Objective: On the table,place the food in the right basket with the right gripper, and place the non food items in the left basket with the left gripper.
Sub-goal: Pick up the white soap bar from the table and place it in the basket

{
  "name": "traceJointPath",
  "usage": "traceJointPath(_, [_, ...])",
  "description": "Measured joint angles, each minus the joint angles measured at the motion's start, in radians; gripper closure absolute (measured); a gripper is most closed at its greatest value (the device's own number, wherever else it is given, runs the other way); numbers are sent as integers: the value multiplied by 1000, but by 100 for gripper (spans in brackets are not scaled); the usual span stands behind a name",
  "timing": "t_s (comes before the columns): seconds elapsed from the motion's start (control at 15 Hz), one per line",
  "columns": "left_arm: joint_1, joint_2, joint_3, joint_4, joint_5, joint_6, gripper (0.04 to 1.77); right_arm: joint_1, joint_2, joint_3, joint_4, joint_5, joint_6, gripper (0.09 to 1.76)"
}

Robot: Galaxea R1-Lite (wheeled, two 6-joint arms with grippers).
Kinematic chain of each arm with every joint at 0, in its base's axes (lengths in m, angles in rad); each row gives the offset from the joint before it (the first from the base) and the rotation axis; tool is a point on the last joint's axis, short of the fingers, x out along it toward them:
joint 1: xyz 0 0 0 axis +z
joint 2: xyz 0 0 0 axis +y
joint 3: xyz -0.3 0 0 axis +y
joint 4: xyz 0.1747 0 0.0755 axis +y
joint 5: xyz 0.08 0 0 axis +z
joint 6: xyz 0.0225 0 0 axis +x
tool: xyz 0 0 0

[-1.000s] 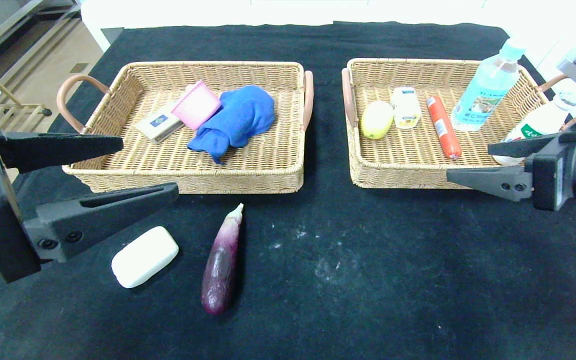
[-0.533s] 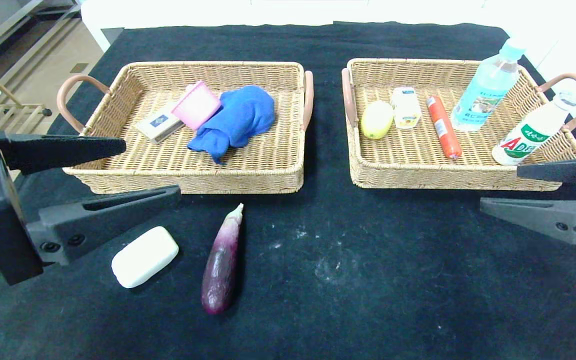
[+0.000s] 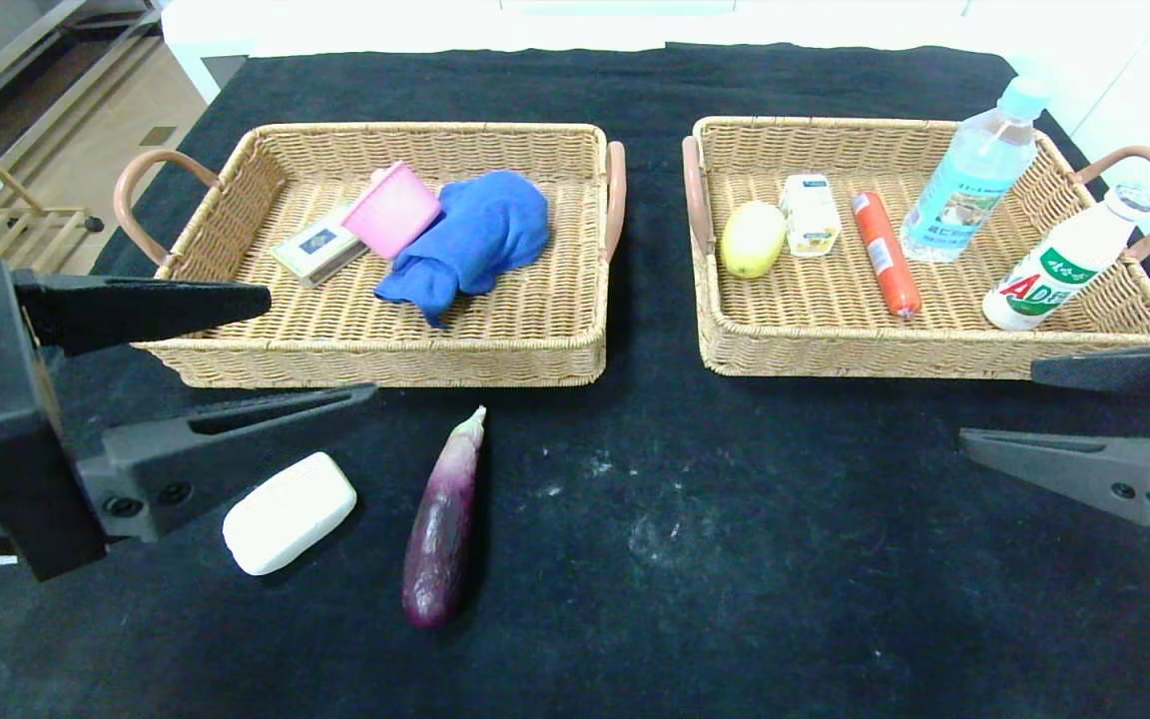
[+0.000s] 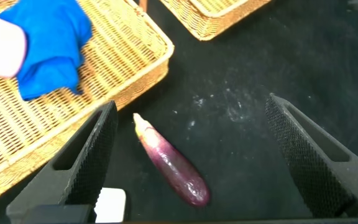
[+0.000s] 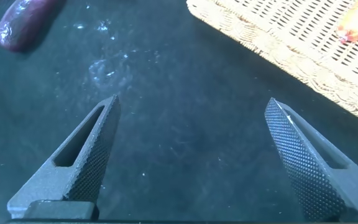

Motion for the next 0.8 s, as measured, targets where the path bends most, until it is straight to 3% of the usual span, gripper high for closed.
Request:
traceJointPath(0.33, [-7,26,-35,38,37,1,9,2,1,1,1,-1,-1,15])
traceJointPath(0.8, [-5,81,-190,356,117,2,9,-7,0,-1,-1,-1,-7,14])
